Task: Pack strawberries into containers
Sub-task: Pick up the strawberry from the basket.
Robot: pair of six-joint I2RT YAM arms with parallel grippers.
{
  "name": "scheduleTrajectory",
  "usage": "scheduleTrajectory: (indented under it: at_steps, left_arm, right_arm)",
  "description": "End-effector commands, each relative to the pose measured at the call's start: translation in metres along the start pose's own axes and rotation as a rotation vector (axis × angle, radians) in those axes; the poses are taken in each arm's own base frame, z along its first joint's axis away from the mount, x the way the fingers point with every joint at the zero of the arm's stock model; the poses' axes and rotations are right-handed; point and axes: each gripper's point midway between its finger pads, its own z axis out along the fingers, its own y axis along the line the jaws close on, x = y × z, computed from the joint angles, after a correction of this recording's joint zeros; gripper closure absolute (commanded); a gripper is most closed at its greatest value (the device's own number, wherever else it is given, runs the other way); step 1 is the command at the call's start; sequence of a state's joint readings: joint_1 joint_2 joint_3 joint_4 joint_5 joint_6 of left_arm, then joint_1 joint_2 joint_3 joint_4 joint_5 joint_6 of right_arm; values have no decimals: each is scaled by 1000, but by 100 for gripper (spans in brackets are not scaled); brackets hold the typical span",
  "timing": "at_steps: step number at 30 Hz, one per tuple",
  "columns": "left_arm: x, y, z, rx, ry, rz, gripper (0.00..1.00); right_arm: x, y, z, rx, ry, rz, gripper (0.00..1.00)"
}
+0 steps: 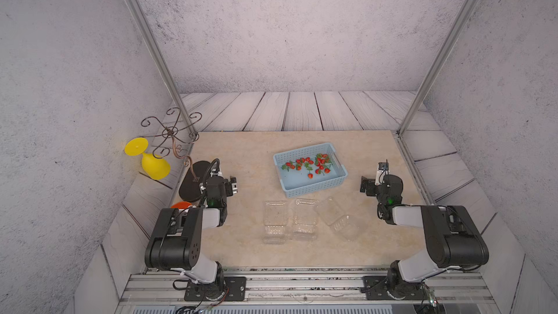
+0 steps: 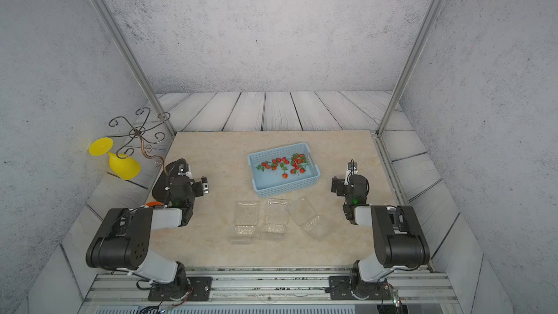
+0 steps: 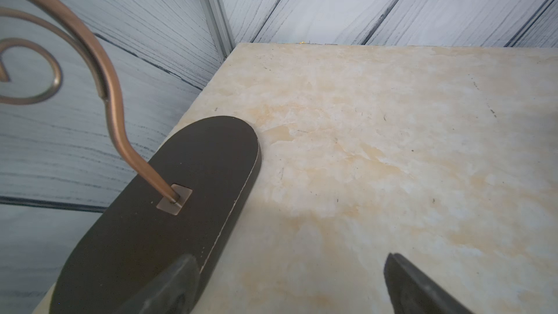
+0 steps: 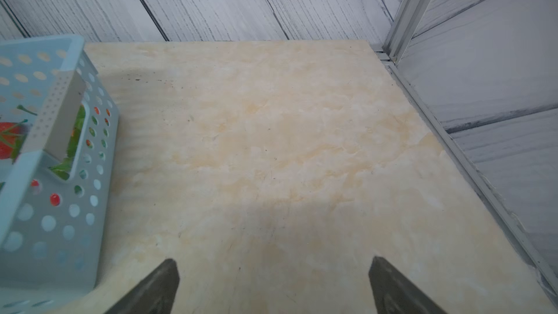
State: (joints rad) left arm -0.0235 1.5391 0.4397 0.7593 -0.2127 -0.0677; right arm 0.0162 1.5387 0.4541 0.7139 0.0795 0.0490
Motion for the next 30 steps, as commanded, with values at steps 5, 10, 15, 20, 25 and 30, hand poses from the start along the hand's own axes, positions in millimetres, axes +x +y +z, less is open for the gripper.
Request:
scheduleTrajectory:
  at_steps: [5,10,15,20,25,30]
  left_arm:
    - [-11,2,0,-5,-30,-1,0]
    - [-11,2,0,-3,-27,-2,0]
    - [-11,2,1,-4,-28,-3,0]
    - [-12,2,1,-4,-42,-5,0]
    - [-11,2,0,-2,-51,-5,0]
    - [-11,2,1,2,-24,-4,30]
  right_arm:
    - [-6,2,1,-11,-12,-4,1]
    - [-7,1,1,-8,-13,-4,1]
    - [-7,1,1,-10,-13,-2,1]
    - [-7,1,1,-10,-13,-1,1]
    - [-7,1,1,-13,-11,1,1]
    - [-7,1,1,-10,-11,0,0]
